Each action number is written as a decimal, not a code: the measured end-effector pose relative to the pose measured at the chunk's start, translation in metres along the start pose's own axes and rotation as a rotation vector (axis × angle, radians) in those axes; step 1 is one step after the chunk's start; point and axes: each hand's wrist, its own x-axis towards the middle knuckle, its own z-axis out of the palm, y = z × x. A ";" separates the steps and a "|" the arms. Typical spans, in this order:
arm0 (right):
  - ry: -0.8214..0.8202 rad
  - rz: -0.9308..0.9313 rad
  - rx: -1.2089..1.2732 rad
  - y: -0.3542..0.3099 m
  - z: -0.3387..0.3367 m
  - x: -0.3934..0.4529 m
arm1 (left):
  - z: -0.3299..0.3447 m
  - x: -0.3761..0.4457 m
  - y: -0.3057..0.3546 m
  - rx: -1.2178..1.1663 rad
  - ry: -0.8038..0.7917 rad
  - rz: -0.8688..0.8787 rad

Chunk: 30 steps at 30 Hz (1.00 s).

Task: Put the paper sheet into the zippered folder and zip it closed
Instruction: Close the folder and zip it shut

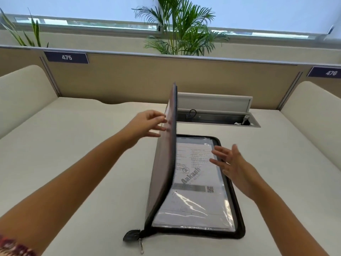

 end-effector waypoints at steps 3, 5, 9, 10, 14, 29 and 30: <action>-0.049 0.036 0.091 -0.011 -0.014 -0.007 | 0.020 -0.002 -0.018 0.111 -0.047 -0.013; -0.078 0.061 0.090 -0.012 -0.021 -0.011 | 0.030 -0.004 -0.032 0.194 -0.068 -0.011; 0.014 0.212 0.016 0.004 -0.022 -0.016 | 0.041 -0.013 -0.067 0.427 -0.093 -0.008; 0.073 0.250 0.019 0.014 -0.024 -0.016 | 0.041 -0.016 -0.076 0.491 -0.104 -0.004; 0.147 0.248 -0.077 0.056 -0.029 -0.010 | 0.045 -0.031 -0.115 0.592 -0.141 -0.024; 0.427 0.147 -0.317 0.079 -0.021 0.045 | 0.041 -0.024 -0.162 0.634 -0.217 -0.104; 0.456 0.129 -0.357 0.078 -0.021 0.047 | 0.040 -0.025 -0.164 0.621 -0.203 -0.097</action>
